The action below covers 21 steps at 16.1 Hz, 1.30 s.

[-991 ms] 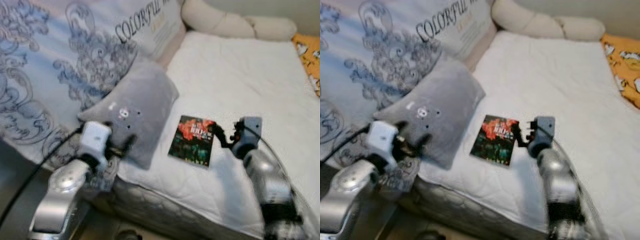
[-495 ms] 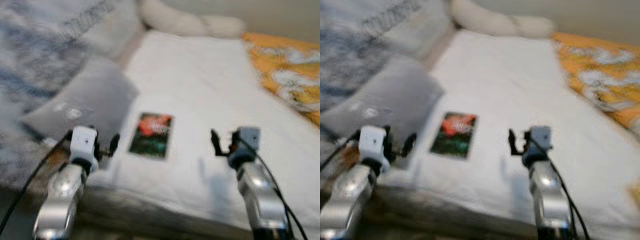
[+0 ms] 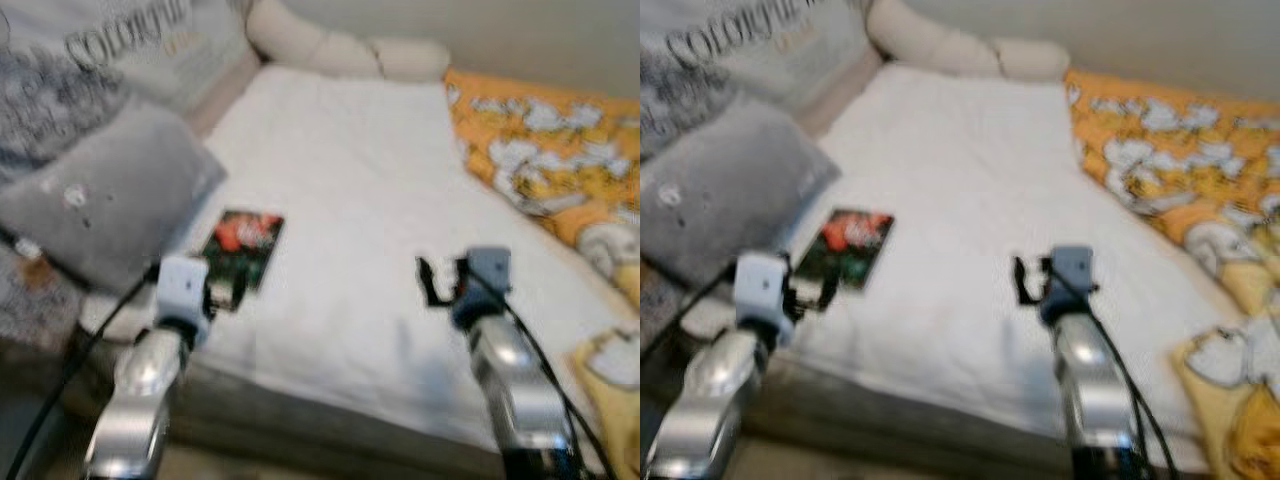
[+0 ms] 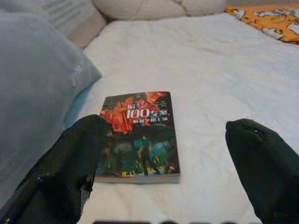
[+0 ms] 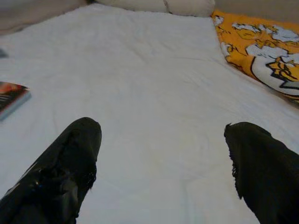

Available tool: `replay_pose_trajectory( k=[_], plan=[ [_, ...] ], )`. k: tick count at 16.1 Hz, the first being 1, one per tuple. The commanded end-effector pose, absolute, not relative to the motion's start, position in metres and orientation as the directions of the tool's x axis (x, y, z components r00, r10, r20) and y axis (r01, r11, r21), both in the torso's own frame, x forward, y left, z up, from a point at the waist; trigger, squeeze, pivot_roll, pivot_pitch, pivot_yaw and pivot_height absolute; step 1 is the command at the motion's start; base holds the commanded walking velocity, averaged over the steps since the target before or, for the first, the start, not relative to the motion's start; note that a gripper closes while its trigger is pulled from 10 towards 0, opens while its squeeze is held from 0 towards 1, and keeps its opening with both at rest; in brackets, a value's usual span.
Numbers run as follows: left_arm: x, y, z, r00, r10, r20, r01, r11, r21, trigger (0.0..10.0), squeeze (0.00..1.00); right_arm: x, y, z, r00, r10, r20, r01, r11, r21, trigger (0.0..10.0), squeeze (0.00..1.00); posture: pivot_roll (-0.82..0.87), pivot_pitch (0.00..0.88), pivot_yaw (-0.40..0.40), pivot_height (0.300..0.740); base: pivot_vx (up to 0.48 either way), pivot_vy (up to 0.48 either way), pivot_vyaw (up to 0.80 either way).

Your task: Clean up the room

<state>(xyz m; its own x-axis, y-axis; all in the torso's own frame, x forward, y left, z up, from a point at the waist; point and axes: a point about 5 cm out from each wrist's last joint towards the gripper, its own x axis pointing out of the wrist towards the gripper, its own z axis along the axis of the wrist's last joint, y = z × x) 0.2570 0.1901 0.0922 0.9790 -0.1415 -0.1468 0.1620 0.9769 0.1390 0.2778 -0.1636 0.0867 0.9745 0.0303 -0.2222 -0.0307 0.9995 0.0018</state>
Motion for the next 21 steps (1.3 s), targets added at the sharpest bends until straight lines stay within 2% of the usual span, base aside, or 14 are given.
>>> replay_pose_trajectory(
  k=[1,7,10,13,16,17,18,21],
  plan=[
    [0.259,0.185,0.098,0.981,-0.145,-0.128,0.163,0.976,0.143,10.0,0.0,0.279,-0.172,0.089,0.974,-0.006,-0.225,0.004,1.0,-0.008,10.0,1.0,0.14,0.0,-0.02,0.74,0.0,-0.48,0.0],
    [0.261,0.185,0.103,0.982,-0.144,-0.119,0.162,0.975,0.154,10.0,0.0,0.278,-0.168,0.088,0.972,-0.002,-0.234,0.003,1.0,0.005,10.0,0.99,0.14,0.0,-0.01,0.74,0.0,-0.48,0.0],
    [0.262,0.188,0.102,0.986,-0.11,-0.124,0.127,0.981,0.145,10.0,0.0,0.278,-0.167,0.087,0.97,-0.004,-0.243,0.006,1.0,0.004,10.0,0.98,0.14,0.0,-0.009,0.74,0.0,0.0,0.0],
    [0.265,0.189,0.103,0.984,-0.138,-0.111,0.151,0.98,0.127,10.0,0.0,0.279,-0.165,0.085,0.967,0.002,-0.255,0.0,1.0,0.011,10.0,0.98,0.14,0.0,0.0,0.74,0.0,0.0,0.0],
    [0.266,0.19,0.105,0.982,-0.146,-0.116,0.161,0.978,0.134,10.0,0.0,0.279,-0.163,0.084,0.966,0.009,-0.259,-0.007,1.0,0.009,10.0,0.97,0.14,0.0,0.009,0.74,0.37,0.0,-0.26],
    [0.267,0.19,0.105,0.982,-0.149,-0.117,0.164,0.977,0.136,10.0,0.0,0.279,-0.162,0.084,0.966,0.011,-0.259,-0.009,1.0,0.009,10.0,0.96,0.14,0.0,0.009,0.74,0.382,0.0,0.0],
    [0.267,0.189,0.106,0.981,-0.157,-0.116,0.172,0.975,0.141,10.0,0.0,0.28,-0.161,0.083,0.966,0.015,-0.26,-0.013,1.0,0.009,10.0,0.89,0.14,0.0,0.011,0.74,0.382,0.0,0.0],
    [0.268,0.191,0.107,0.98,-0.162,-0.113,0.178,0.973,0.149,10.0,0.0,0.28,-0.158,0.081,0.961,0.024,-0.274,-0.019,1.0,0.021,10.0,0.8,0.14,0.0,0.017,0.74,0.38,0.0,-0.26]
  ],
)
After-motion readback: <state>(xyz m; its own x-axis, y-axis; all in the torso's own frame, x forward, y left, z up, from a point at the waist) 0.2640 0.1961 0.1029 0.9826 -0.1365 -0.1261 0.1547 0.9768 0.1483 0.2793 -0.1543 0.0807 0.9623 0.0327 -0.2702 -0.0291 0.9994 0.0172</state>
